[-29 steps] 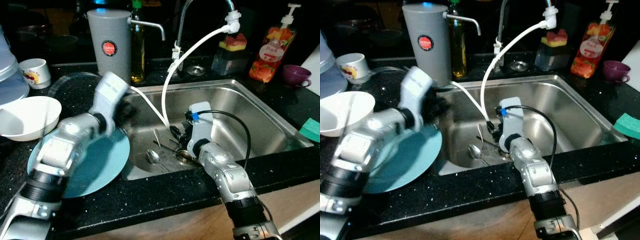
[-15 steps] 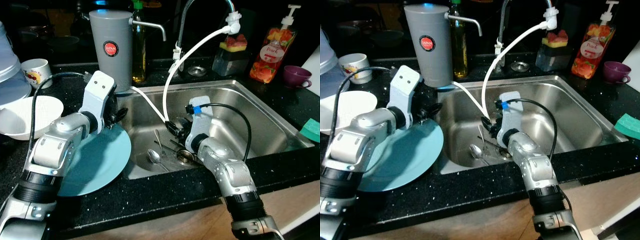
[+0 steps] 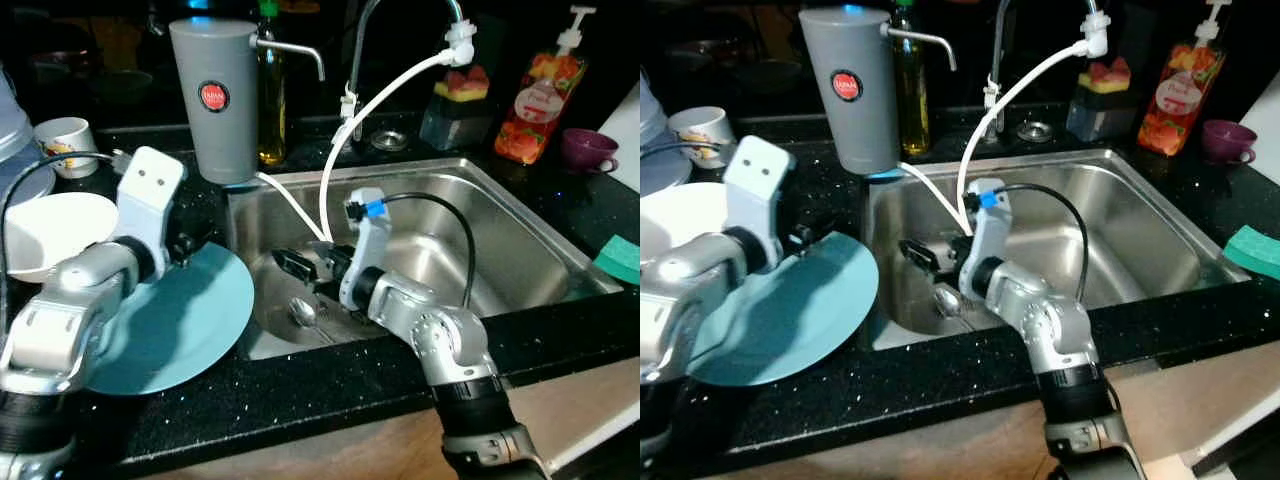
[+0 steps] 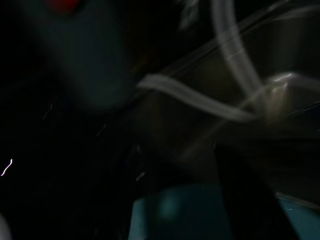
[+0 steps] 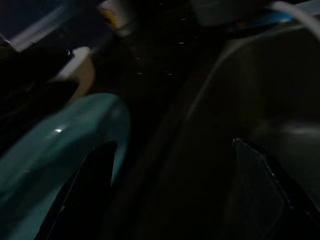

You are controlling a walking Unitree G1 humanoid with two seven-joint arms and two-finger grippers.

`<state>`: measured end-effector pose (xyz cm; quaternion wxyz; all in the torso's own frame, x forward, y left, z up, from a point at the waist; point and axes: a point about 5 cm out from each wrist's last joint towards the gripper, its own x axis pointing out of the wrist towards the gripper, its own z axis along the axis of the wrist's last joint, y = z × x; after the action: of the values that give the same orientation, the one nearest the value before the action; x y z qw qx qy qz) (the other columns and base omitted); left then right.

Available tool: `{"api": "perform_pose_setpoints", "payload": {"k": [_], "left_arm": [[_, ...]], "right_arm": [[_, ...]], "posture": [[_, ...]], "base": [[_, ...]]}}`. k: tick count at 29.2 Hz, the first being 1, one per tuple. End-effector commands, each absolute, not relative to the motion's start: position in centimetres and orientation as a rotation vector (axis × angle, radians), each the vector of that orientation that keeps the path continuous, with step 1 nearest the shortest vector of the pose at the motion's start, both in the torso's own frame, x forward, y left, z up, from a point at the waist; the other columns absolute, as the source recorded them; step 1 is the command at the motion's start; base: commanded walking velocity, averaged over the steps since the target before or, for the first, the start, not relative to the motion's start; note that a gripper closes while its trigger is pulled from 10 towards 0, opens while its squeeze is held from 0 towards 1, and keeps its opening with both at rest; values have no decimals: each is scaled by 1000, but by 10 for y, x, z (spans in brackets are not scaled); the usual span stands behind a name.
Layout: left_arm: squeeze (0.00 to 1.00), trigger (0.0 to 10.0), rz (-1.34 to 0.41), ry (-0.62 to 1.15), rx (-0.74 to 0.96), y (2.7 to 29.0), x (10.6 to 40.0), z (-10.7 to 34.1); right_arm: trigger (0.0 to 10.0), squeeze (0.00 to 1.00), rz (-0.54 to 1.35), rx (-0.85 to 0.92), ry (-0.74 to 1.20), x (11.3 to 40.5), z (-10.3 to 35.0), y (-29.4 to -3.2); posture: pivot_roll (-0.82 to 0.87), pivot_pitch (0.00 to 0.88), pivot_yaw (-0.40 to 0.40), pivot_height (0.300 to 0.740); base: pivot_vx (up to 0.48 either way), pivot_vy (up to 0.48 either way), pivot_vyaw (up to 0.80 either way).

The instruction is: Kitchen organization

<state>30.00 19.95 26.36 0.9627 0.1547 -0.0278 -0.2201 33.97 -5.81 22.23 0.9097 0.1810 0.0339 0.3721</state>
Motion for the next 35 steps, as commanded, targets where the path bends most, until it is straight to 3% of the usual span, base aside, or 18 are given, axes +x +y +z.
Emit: {"api": "perform_pose_setpoints", "payload": {"k": [1,9,16,25,35], "left_arm": [[0,10000,-534,-95,355,198,290,268],[0,10000,-616,-167,339,218,272,269],[0,10000,-666,-92,345,237,262,263],[0,10000,-710,-19,362,243,258,250],[0,10000,-727,-7,368,241,260,248]], "right_arm": [[10000,0,786,415,103,341,222,-57],[10000,0,898,388,186,333,217,-42],[10000,0,969,358,226,325,214,-39],[10000,0,1095,427,278,312,212,-32],[10000,0,1128,389,315,304,206,-24]], "posture": [[-17,80,-5,740],[-6,83,-10,740],[-5,86,-9,740],[2,77,-14,740],[2,63,-21,740]], "base": [[0,0,0],[0,0,0],[0,0,0],[0,0,0],[0,0,0]]}}
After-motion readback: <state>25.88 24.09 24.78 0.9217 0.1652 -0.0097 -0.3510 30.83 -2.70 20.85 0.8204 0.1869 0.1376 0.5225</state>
